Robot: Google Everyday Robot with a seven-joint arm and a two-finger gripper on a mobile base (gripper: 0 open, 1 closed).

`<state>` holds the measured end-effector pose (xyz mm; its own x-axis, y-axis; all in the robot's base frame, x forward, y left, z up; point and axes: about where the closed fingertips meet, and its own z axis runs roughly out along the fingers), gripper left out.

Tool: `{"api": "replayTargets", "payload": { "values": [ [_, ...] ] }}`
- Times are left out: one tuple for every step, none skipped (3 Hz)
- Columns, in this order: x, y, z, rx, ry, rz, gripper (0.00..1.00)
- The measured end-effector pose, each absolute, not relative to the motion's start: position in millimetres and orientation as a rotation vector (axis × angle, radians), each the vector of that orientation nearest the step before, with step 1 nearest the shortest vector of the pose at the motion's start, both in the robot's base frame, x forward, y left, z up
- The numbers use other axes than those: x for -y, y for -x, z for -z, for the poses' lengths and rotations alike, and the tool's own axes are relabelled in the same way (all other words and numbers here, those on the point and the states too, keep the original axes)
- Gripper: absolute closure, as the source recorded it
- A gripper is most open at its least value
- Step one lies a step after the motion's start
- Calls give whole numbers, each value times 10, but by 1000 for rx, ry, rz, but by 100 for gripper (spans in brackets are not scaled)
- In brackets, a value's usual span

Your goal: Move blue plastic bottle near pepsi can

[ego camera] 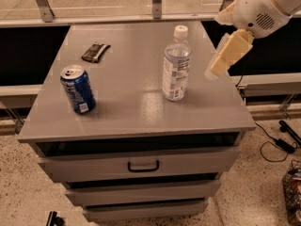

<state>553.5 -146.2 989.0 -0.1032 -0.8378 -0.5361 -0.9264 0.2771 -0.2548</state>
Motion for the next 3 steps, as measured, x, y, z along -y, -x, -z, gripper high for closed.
{"api": "replayTargets", "payload": {
  "values": [
    [1299,-5577,-9818,-1929,1567,-284,0],
    [1141,-5626,-9787,-1881,1554,-334,0],
    [1141,-5626,-9787,-1881,1554,-334,0]
  ]
}}
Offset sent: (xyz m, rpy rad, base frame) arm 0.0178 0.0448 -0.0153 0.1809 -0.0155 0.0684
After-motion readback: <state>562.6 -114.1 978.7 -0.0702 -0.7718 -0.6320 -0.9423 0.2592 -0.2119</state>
